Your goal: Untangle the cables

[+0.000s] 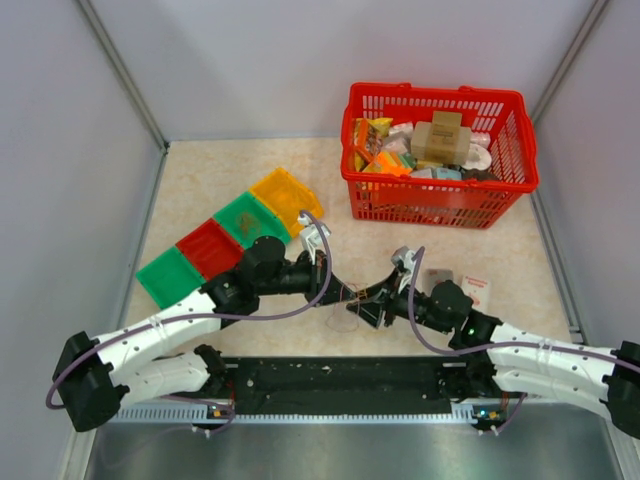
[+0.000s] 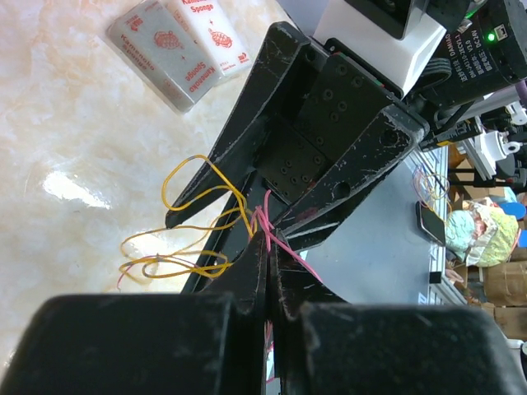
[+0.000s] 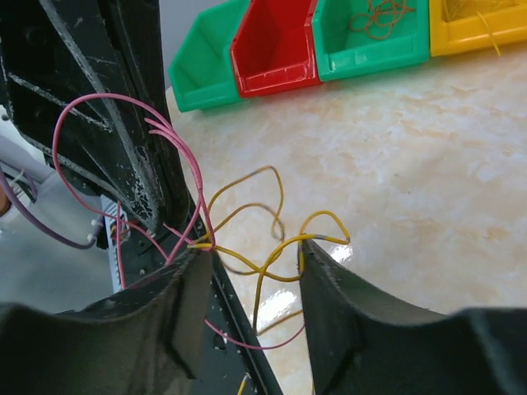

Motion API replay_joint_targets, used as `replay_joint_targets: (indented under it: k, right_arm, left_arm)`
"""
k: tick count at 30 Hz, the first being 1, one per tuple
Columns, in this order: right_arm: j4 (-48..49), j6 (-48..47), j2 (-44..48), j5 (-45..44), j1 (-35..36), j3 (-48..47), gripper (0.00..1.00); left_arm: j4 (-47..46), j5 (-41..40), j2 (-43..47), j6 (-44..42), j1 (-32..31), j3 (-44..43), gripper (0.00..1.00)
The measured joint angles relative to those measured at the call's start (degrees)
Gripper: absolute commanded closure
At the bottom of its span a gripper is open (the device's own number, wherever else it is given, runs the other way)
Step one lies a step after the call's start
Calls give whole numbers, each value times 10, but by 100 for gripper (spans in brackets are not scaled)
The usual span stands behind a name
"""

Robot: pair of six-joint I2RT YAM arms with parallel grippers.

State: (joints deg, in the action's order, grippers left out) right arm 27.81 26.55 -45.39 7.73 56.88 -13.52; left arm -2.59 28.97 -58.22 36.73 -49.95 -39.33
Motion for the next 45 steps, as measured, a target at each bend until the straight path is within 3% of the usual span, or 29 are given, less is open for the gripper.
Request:
replay_joint_targets:
  k: [8,14,20,25,31,38,45]
  right_arm:
    - [15,11,-6,-2,2,0,100]
    - [-28,73,-10,-113,4,0,100]
    - [-206,193,36,-273,-34,-9,100]
    - [-293,237,73,-303,-106,-9,100]
    - [-360,256,59,-321,-120,-9,100]
    - [-380,260,38,-321,-121,-9,100]
    - [-386,260,36,-320,-121,-17,100]
  left_arm:
    - [0,-1,4,1,0,0,100]
    - [13,-20,39,-14,0,-4,100]
    - [95,-133,122,-56,0,-24,100]
    - [147,-280,259,-85,0,-21,100]
    - [166,-438,401,-120,0,-26,100]
    - [220,-564,432,-188,0,-64,100]
    - [248,-632,418,-289,0,-178,100]
